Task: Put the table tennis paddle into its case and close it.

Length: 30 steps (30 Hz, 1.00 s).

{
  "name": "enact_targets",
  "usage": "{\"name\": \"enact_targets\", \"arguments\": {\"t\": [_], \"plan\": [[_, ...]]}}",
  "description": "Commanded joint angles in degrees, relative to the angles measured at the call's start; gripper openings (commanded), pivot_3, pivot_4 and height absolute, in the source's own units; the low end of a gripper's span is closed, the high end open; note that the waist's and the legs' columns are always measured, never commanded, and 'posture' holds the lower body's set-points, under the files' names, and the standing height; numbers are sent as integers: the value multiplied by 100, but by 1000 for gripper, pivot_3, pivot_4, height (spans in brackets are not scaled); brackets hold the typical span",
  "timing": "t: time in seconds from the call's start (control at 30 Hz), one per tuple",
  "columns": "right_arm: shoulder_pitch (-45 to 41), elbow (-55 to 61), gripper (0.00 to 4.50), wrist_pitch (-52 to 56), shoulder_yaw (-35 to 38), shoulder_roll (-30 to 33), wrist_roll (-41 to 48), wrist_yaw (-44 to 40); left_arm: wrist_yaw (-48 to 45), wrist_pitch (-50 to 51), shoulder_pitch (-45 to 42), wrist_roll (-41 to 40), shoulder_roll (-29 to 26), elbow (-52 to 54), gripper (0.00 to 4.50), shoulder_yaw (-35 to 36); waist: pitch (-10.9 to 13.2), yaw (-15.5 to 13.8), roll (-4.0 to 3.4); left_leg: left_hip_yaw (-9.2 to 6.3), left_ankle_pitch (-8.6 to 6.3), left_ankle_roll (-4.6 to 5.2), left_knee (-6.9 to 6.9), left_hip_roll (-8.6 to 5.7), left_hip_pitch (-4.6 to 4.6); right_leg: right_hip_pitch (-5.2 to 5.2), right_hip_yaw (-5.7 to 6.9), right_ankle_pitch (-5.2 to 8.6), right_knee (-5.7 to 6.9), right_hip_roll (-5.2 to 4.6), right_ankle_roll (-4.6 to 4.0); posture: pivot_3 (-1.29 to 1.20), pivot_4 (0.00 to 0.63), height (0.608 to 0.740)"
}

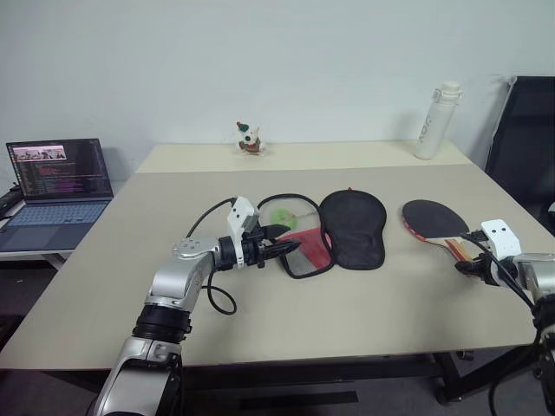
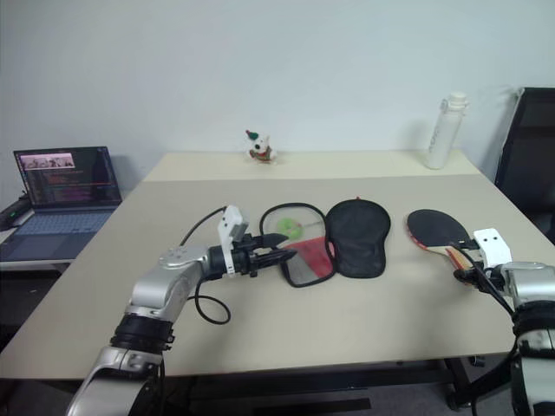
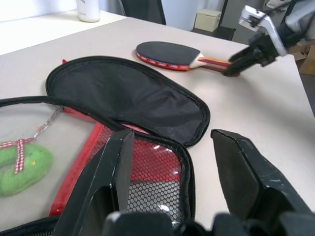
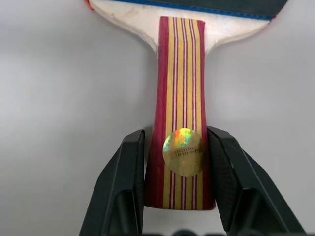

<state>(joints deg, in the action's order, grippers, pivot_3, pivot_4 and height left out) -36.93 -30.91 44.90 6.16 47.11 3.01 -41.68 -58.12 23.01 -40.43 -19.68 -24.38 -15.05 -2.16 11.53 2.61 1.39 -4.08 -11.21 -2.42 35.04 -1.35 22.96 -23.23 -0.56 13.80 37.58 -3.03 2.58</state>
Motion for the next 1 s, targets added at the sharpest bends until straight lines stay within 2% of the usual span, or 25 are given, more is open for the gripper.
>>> {"name": "enact_targets", "arguments": {"t": [0.03,0.17,0.33,0.5,0.7,1.0], "plan": [[1084,2008,1449,1046,486,213,419,-95,-29,-116,-41,-53,38,260,2704,-4,0,-46,0,-1,0,0,1,1,0,-1,0,4,3,0,5,0,150,740],[2316,3887,1449,2179,1141,71,844,124,-53,-138,-46,-28,95,221,2704,-52,-2,-93,1,-7,0,0,8,2,-4,0,4,10,17,1,13,0,150,740],[2832,4895,1447,2889,1456,-182,1119,425,-91,-157,-95,-27,129,154,2704,-81,-2,-82,2,-3,0,1,34,2,-6,5,-2,9,25,1,15,0,150,740],[2451,4382,1447,2537,1392,-275,1037,790,-114,-188,-144,-6,177,113,2704,-122,-2,-77,3,-1,-2,4,65,1,2,10,-3,6,31,1,20,0,150,740],[2012,3772,3391,2063,1077,-149,1016,832,-341,-54,-19,-77,6,273,2704,-137,-2,-74,3,9,-7,13,74,-1,4,9,-14,1,29,1,27,0,150,740],[1267,2780,3391,1526,569,-156,1017,718,-1204,317,-66,-634,-495,724,2704,2,0,-80,5,13,-10,17,74,1,6,6,-17,1,26,1,26,0,150,740]]}}
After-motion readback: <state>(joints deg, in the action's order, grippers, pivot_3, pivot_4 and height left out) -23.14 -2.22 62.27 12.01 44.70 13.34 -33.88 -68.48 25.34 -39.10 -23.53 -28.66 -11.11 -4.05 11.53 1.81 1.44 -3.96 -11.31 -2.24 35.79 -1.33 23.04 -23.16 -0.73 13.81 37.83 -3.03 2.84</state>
